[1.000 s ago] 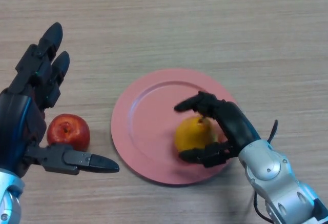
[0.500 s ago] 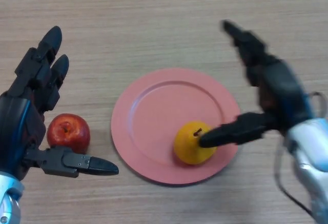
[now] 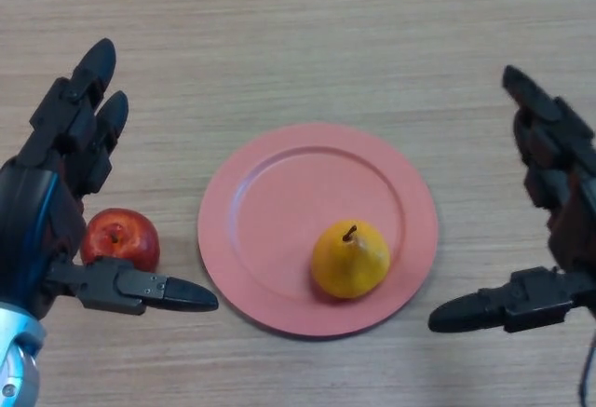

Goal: Pick up the yellow pear and place it on the plate

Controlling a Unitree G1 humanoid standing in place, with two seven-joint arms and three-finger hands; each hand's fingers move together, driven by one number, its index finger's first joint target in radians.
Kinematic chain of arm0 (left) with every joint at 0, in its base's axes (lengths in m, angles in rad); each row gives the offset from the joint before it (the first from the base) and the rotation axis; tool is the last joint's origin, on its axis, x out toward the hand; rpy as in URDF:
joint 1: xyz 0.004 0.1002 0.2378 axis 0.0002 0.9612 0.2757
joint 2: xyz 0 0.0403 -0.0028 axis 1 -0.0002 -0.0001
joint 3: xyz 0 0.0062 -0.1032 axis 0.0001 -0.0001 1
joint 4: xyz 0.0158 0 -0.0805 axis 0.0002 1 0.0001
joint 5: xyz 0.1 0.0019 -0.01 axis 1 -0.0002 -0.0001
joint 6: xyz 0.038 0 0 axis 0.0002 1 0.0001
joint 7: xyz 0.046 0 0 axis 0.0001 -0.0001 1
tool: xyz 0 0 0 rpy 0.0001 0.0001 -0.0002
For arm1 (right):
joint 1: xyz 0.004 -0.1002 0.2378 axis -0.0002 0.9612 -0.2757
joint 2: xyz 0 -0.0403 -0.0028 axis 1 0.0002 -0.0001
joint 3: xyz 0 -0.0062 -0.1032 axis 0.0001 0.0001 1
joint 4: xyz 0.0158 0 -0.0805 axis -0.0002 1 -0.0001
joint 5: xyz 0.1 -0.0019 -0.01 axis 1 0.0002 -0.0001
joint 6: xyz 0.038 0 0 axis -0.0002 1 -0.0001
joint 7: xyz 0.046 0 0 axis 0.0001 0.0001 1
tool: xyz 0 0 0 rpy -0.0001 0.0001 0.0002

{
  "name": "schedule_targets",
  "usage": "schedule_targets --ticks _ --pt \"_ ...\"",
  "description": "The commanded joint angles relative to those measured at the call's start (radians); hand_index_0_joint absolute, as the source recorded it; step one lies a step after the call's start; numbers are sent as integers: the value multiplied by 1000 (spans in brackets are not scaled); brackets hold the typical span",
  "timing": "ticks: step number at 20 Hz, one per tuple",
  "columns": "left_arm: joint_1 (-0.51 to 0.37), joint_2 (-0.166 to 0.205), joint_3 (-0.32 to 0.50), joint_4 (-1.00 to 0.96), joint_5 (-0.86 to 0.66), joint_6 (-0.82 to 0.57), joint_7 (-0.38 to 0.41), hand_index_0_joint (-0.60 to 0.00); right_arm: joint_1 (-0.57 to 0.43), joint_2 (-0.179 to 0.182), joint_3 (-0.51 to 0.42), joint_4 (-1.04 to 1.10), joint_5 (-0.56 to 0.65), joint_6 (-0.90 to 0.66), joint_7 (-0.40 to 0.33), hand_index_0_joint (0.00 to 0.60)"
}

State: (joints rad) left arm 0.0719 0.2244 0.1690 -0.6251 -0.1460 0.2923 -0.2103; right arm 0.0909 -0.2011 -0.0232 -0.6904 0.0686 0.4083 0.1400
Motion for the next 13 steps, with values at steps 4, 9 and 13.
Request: schedule_targets --ticks 4,9,13 --pt "-35 31 42 -62 -41 -82 2 0 10 -13 -39 -74 4 -187 -4 0" --pt "-36 32 45 -75 -49 -58 1 0 7 -13 -39 -101 0 -162 -12 0" --pt "-42 35 42 -94 -50 -25 -5 0 6 -10 -20 -93 -12 -162 -23 0"
